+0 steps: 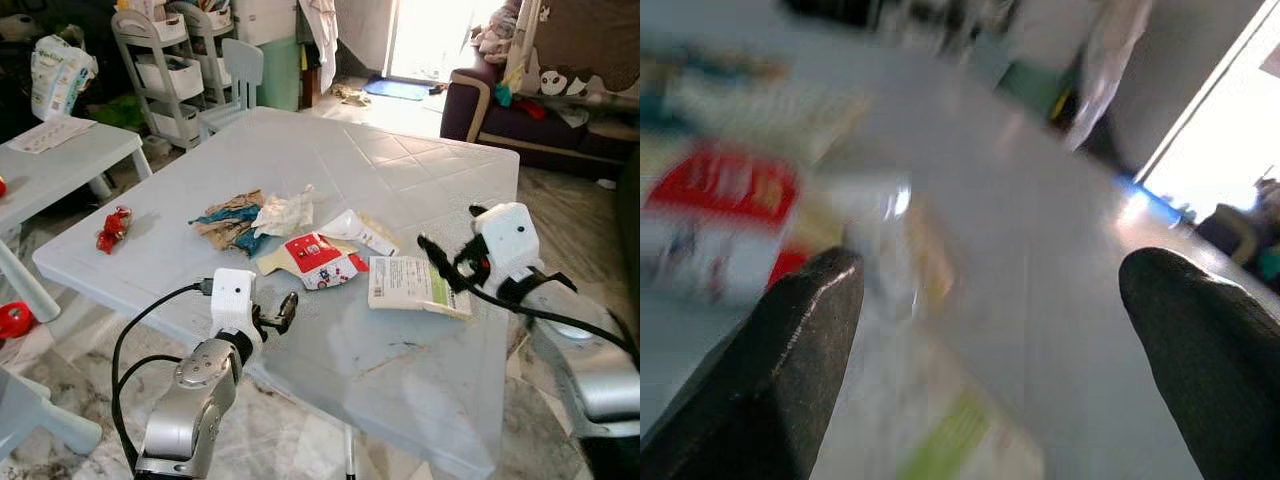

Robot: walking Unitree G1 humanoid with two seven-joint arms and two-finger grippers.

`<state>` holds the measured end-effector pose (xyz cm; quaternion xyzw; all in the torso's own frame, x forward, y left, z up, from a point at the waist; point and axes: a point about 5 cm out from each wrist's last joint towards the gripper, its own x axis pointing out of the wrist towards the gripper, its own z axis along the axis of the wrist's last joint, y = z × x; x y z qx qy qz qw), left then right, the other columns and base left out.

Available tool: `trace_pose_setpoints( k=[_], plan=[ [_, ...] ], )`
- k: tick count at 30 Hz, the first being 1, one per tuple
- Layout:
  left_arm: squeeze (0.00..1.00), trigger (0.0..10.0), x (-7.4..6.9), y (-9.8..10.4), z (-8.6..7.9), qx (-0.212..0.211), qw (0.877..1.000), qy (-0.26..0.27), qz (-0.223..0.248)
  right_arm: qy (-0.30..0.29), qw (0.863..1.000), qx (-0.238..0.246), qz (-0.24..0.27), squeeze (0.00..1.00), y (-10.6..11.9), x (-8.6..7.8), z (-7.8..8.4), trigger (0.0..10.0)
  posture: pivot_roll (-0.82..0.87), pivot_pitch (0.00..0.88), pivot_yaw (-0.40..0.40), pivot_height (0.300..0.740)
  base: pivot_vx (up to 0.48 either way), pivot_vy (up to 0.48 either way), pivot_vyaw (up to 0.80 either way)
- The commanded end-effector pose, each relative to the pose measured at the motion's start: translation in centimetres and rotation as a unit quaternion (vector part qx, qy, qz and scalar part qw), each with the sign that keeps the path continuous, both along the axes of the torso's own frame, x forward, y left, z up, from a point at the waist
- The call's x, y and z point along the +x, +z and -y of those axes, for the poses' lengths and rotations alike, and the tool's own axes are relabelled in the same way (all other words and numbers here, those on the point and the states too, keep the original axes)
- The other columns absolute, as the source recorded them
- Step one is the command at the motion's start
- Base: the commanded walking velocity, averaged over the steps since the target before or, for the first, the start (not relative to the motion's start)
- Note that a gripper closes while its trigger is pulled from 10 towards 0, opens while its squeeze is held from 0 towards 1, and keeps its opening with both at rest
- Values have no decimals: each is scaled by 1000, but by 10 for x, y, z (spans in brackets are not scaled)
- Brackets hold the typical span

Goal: Picking trash to rubbish bin

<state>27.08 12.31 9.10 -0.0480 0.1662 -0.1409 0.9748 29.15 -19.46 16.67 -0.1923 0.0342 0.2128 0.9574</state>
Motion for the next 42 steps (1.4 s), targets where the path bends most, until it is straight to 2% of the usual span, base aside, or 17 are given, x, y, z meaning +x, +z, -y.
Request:
trace_pose_setpoints(
  k=[1, 8, 11, 17, 24, 29, 31, 38, 42],
  plan=[
    [0, 10000, 0, 4, 5, 1, 1000, -9, 5, 17, 999, -14, -27, 0, -2, -3, 5, 10000, -31, 0, -33, 740, 0, 0, 0],
    [0, 10000, 7, 11, 9, -5, 1000, -6, 20, 45, 995, -34, -86, 0, -12, -9, 11, 10000, -34, 0, -37, 740, 0, 0, 0],
    [0, 10000, 8, 11, 8, -3, 1000, -2, 20, 71, 990, -44, -116, 0, -17, -14, 11, 10000, -37, 0, -38, 740, 0, 0, 0],
    [0, 10000, 9, 12, 11, -6, 1000, -1, 21, 97, 984, -43, -143, 0, -25, -19, 5, 10000, -39, 0, -44, 740, 0, 0, 0],
    [0, 10000, 9, 12, 13, -6, 1000, -1, 21, 108, 982, -59, -141, 0, -33, -19, -7, 10000, -34, 0, -49, 740, 0, 0, 0],
    [0, 10000, 7, 10, 13, -2, 1000, -5, 17, 104, 982, -92, -125, 0, -41, -17, -15, 10000, -30, 0, -53, 740, 0, 0, 0],
    [0, 10000, 6, 9, 14, 1, 1000, -6, 14, 91, 982, -120, -111, 0, -46, -15, -18, 10000, -27, 0, -56, 740, 0, 0, 0],
    [0, 10000, 6, 9, 16, 2, 1000, -8, 12, 22, 986, -147, -74, 0, -49, -3, -13, 10000, -26, 0, -64, 740, 0, 0, 0],
    [0, 10000, 6, 8, 17, 2, 1000, -7, 12, 8, 986, -156, -63, 0, -49, 2, -11, 10000, -26, 0, -67, 740, 0, 0, 0]
  ],
)
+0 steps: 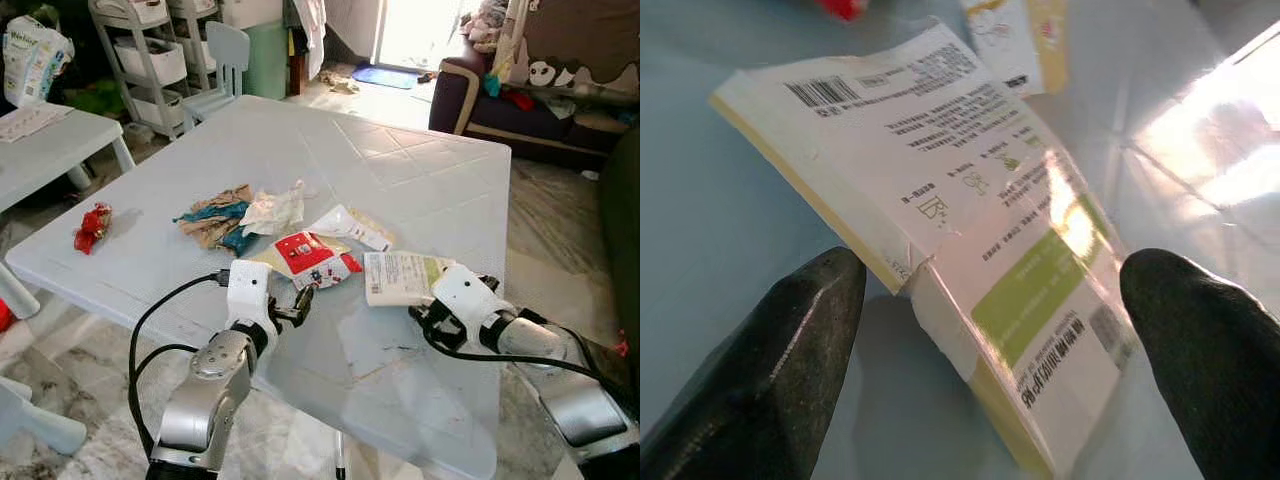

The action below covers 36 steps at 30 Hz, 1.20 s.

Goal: Picking trash to rubbish bin

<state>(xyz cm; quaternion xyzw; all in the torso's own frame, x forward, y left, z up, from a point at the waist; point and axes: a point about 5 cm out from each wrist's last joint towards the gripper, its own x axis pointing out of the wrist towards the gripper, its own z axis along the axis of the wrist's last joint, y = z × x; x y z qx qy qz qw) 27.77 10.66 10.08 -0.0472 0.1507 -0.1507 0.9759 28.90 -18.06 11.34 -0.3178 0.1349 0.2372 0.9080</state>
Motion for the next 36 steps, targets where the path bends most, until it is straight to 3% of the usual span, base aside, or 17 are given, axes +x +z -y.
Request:
trace_pose_setpoints(
  k=[1, 13, 17, 21, 22, 23, 24, 29, 30, 31, 32, 33, 34, 36],
  plan=[
    [0, 10000, -1, -2, 1, 5, 1000, 3, -3, -13, 1000, -9, 17, 0, 4, 6, 3, 10000, -26, 0, -69, 740, 0, 0, 0],
    [0, 10000, -1, -1, 2, 5, 1000, 7, 0, -2, 997, -15, 70, 0, 7, 19, -13, 10000, -21, 0, -75, 740, 0, 0, 0],
    [0, 10000, 0, 0, 2, 7, 1000, 6, 2, 36, 996, -8, 84, 0, 8, 15, -22, 10000, -18, 0, -74, 740, 0, 0, 0],
    [0, 10000, 1, 0, 1, 9, 1000, 5, 3, 44, 994, -30, 92, 0, 2, 14, -22, 10000, -19, 0, -72, 740, 0, 0, 0],
    [0, 10000, 1, 0, 2, 9, 1000, 5, 3, 43, 994, -29, 92, 0, 2, 14, -21, 9373, -16, 0, -72, 740, 0, 0, 0],
    [0, 10000, 2, 0, 2, 10, 1000, 5, 4, 41, 995, -28, 92, 0, 0, 14, -21, 4118, -15, 0, -72, 740, 0, 0, 0],
    [0, 10000, 2, 1, 2, 10, 1000, 4, 5, 42, 994, -29, 93, 0, -1, 15, -21, 0, -14, 0, -71, 740, 0, 0, 0],
    [0, 10000, 2, 1, 1, 12, 1000, 4, 7, 42, 995, -32, 90, 0, -4, 15, -19, 0, -13, 0, -67, 740, 0, 0, 0],
    [0, 10000, 3, 2, 1, 12, 1000, 3, 7, 42, 995, -32, 89, 0, -5, 15, -18, 1843, -13, 0, -67, 740, 0, 0, 0],
    [0, 10000, 3, 2, 1, 12, 1000, 3, 8, 43, 995, -32, 86, 0, -6, 15, -18, 2706, -12, 0, -68, 740, 0, 0, 0],
    [0, 10000, 3, 2, 1, 13, 1000, 2, 8, 44, 995, -32, 85, 0, -6, 15, -18, 2706, -12, 0, -67, 740, 0, 0, 0],
    [0, 10000, 3, 3, 2, 13, 1000, 1, 10, 53, 994, -38, 82, 0, -7, 14, -19, 6667, -13, 0, -66, 740, 0, 0, 0],
    [0, 10000, 4, 3, 2, 14, 1000, 1, 10, 56, 994, -37, 81, 0, -8, 14, -19, 10000, -12, 0, -65, 740, 0, 0, 0],
    [0, 10000, 4, 3, 2, 14, 1000, 0, 11, 63, 995, -29, 77, 0, -9, 12, -20, 10000, -12, 0, -65, 740, 0, 0, 0]
  ],
)
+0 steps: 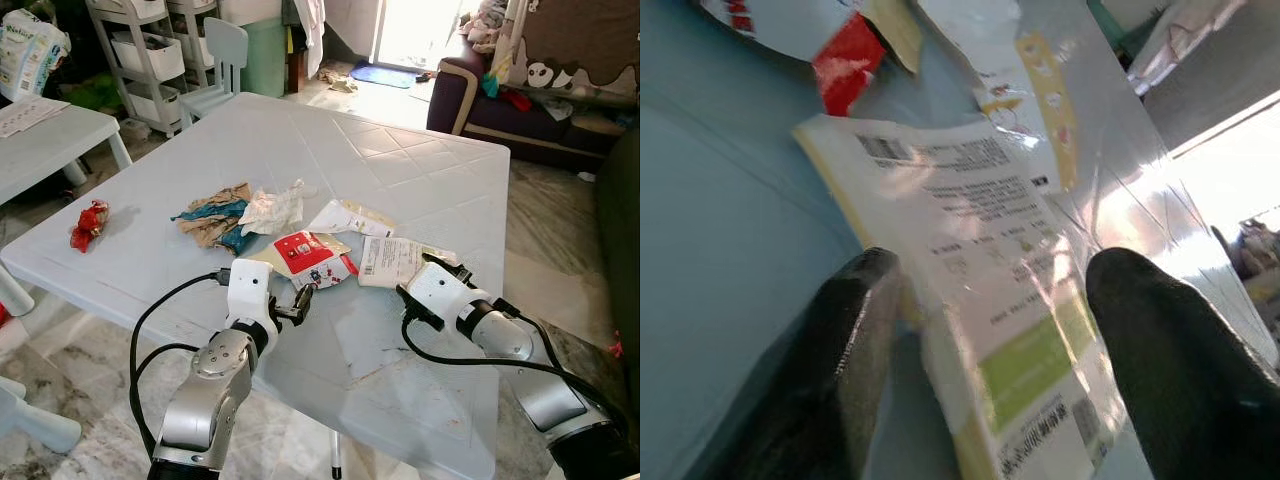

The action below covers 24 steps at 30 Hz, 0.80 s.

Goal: Picking trash to rubbish bin

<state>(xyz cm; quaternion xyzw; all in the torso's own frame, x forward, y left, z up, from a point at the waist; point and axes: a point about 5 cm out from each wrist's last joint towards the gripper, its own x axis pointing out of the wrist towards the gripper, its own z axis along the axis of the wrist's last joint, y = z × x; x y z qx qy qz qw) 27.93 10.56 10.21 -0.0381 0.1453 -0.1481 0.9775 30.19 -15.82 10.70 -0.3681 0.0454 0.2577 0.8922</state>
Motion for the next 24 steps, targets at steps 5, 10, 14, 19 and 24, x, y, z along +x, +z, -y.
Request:
trace_pose_setpoints(
  k=[5, 10, 14, 19, 24],
  plan=[
    [0, 10000, 3, 2, 1, 6, 1000, -3, 6, 39, 999, 7, 2, 0, 0, -5, -1, 10000, -12, 0, -63, 740, 0, 0, 0],
    [0, 10000, 3, 2, 1, 7, 1000, -5, 6, 37, 999, -11, 1, 0, -3, -6, 5, 10000, -14, 0, -60, 740, 0, 0, 0],
    [0, 10000, 3, 2, 2, 7, 1000, -5, 6, 32, 999, -23, 2, 0, -4, -5, 7, 10000, -13, 0, -62, 740, 0, 0, 0],
    [0, 10000, -4, 4, 11, -20, 997, -71, 0, 11, 998, -57, -4, 0, -12, -2, 16, 10000, -10, 0, -63, 740, 0, 0, 0],
    [0, 10000, -11, 4, 14, -15, 994, -109, -7, 16, 998, -65, -9, 0, -15, -3, 15, 10000, -7, 0, -59, 740, 0, 0, 0]
  ],
)
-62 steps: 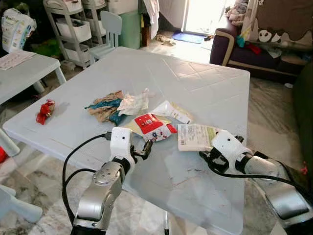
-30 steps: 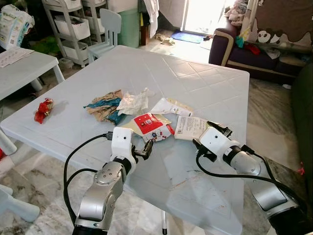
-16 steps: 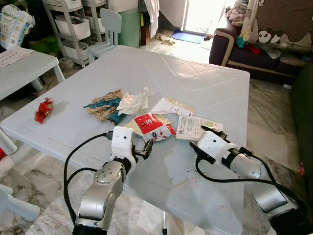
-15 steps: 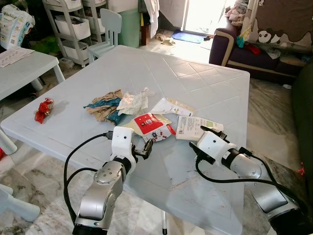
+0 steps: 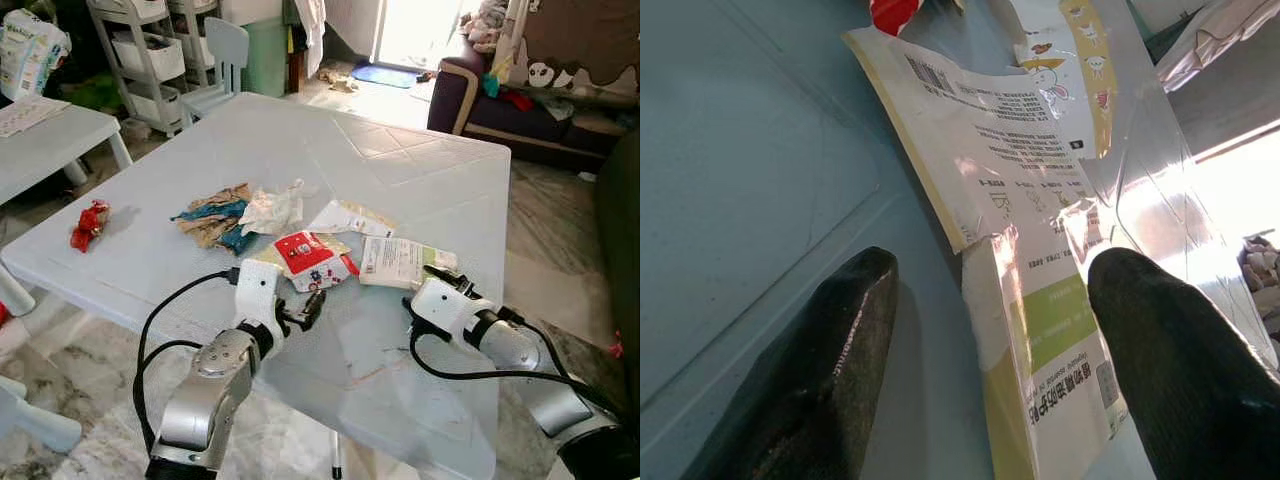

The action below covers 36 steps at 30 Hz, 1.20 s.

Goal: Picking trash to rubbish bin

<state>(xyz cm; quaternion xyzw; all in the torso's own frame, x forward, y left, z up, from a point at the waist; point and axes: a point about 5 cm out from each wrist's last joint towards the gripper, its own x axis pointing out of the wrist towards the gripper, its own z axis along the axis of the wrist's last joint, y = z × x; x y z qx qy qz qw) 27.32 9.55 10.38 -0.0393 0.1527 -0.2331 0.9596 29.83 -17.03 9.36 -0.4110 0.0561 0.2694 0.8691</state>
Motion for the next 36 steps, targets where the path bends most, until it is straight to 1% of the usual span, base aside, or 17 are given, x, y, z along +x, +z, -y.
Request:
trace_pose_setpoints(
  k=[1, 3, 6, 8, 13, 14, 15, 16, 21, 22, 23, 24, 25, 27, 28, 31, 36],
  plan=[
    [0, 10000, -6, 2, 4, -1, 999, -33, -3, 0, 1000, -17, -7, 0, -3, 1, 3, 10000, -6, 0, -59, 740, 0, 0, 0],
    [0, 10000, -10, 2, 7, -2, 999, -51, -6, -4, 1000, -20, -11, 0, -5, 0, 4, 10000, -5, 0, -58, 740, 0, 0, 0],
    [0, 10000, -12, 2, 8, -3, 998, -59, -8, -7, 1000, -23, -11, 0, -6, 1, 5, 10000, -5, 0, -59, 740, 0, 0, 0],
    [0, 10000, -15, 1, 9, 0, 997, -81, -15, -20, 999, -32, -3, 0, -7, 4, 6, 10000, -1, 0, -59, 740, 0, 0, 0],
    [0, 10000, -16, 1, 9, 2, 996, -86, -18, -32, 999, -39, 11, 0, -6, 12, 3, 10000, 6, 0, -61, 740, 0, 0, 0],
    [0, 10000, -17, 1, 10, 5, 996, -89, -19, -32, 999, -38, 14, 0, -6, 16, -1, 8157, 9, 0, -61, 740, 0, 0, 0],
    [0, 10000, -17, 1, 10, 5, 996, -89, -19, -32, 999, -38, 14, 0, -6, 16, -1, 8157, 9, 0, -61, 740, 0, 0, 0],
    [0, 10000, -17, 1, 10, 6, 996, -90, -20, -32, 999, -37, 15, 0, -7, 18, -3, 4431, 11, 0, -62, 740, 0, 0, 0],
    [0, 10000, -18, 1, 10, 8, 996, -92, -22, -32, 999, -37, 15, 0, -9, 22, -8, 4941, 18, 0, -65, 740, 0, 0, 0],
    [0, 10000, -18, 1, 10, 9, 996, -91, -22, -31, 999, -37, 14, 0, -11, 23, -10, 8157, 20, 0, -67, 740, 0, 0, 0],
    [0, 10000, -18, 1, 10, 9, 996, -91, -23, -31, 999, -37, 13, 0, -12, 24, -11, 8157, 21, 0, -67, 740, 0, 0, 0],
    [0, 10000, -19, 1, 10, 8, 996, -90, -24, -30, 999, -36, 14, 0, -12, 24, -12, 5804, 22, 0, -68, 740, 0, 0, 0],
    [0, 10000, -19, 1, 10, 8, 996, -90, -24, -30, 999, -36, 14, 0, -13, 25, -13, 4941, 22, 0, -68, 740, 0, 0, 0],
    [0, 10000, -19, 1, 10, 8, 996, -90, -24, -31, 999, -36, 14, 0, -13, 25, -13, 4824, 22, 0, -68, 740, 0, 0, 0],
    [0, 10000, -20, 1, 10, 7, 996, -91, -26, -31, 999, -32, 16, 0, -14, 27, -16, 0, 23, 0, -69, 740, 0, 0, 0],
    [0, 10000, -20, -1, 11, 9, 995, -92, -27, -30, 999, -29, 20, 0, -14, 29, -20, 0, 23, 0, -70, 740, 0, 0, 0],
    [0, 10000, -20, 0, 12, 11, 995, -93, -26, -35, 999, -26, 27, 0, -13, 31, -22, 0, 25, 0, -70, 740, 0, 0, 0]
  ],
)
